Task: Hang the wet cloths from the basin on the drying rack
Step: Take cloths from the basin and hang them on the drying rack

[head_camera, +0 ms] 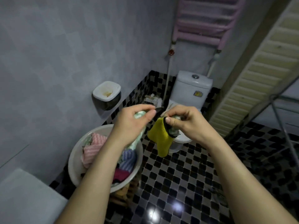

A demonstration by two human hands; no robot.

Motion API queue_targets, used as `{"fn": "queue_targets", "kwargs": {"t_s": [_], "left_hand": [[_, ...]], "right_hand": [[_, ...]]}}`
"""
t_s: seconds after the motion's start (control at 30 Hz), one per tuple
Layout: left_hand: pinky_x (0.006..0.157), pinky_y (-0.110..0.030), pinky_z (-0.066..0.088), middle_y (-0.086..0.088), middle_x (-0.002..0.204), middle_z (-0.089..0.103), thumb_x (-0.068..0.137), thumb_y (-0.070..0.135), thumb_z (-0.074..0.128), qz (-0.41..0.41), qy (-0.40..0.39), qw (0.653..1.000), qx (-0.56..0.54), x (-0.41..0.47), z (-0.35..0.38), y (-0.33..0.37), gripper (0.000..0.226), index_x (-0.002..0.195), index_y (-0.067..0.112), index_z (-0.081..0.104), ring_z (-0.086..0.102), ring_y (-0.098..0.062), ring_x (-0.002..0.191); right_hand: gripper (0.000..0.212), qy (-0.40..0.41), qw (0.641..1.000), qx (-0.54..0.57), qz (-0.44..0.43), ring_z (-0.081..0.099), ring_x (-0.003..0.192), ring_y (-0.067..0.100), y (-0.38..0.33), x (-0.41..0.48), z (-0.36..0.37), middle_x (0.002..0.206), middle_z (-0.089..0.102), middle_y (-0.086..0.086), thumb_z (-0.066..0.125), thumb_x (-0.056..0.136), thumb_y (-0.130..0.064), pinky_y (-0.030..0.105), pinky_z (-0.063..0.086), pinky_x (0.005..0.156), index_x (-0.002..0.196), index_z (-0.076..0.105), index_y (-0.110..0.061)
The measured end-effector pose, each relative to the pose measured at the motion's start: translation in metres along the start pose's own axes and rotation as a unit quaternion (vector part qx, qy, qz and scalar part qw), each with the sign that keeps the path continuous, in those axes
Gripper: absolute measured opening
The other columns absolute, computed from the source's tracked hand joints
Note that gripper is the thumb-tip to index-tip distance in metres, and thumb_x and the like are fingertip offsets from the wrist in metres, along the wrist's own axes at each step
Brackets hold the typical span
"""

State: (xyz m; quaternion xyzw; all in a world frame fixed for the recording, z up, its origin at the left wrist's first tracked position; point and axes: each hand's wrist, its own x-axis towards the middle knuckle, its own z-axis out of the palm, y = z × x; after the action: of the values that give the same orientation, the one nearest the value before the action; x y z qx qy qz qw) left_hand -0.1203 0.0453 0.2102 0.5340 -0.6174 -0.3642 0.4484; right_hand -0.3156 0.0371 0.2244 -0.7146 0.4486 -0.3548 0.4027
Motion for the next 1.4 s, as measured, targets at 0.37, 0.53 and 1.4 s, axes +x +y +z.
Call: {"fn": "queue_targets", "kwargs": {"t_s": [0.37,0.53,1.4], "left_hand": [[0.071,-0.038,0.055,0.000,0.079,0.074,0.076,0.031,0.081,0.016,-0.100,0.995,0.024,-0.020,0.129,0.046,0.007,0.079,0.027,0.077,0.069,-0.019,0.077],[0.055,-0.033,0.046,0.006,0.069,0.062,0.077,0.023,0.078,0.262,-0.066,0.946,0.179,-0.047,0.200,0.085,0.008,0.084,0.026,0.077,0.058,-0.017,0.065],[0.079,-0.033,0.050,0.006,0.077,0.069,0.075,0.029,0.078,0.070,-0.449,0.884,-0.110,-0.025,0.434,0.140,0.016,0.073,0.016,0.069,0.063,-0.009,0.076]], "right_hand": [[0.019,0.153,0.978,-0.001,0.144,0.065,0.086,0.012,0.037,-0.104,-0.107,0.085,0.073,-0.001,0.069,0.086,-0.034,0.042,0.053,0.088,0.077,0.077,-0.019],[0.057,0.077,0.977,0.018,0.198,0.059,0.119,0.023,0.037,-0.160,-0.149,0.112,0.071,0.012,0.053,0.073,-0.075,0.043,0.041,0.105,0.087,0.079,-0.026],[0.014,0.405,0.900,-0.112,0.112,0.063,0.083,0.003,0.097,-0.289,-0.330,0.091,0.066,0.002,0.073,0.083,-0.008,0.010,0.045,0.077,0.091,0.073,-0.019]]}}
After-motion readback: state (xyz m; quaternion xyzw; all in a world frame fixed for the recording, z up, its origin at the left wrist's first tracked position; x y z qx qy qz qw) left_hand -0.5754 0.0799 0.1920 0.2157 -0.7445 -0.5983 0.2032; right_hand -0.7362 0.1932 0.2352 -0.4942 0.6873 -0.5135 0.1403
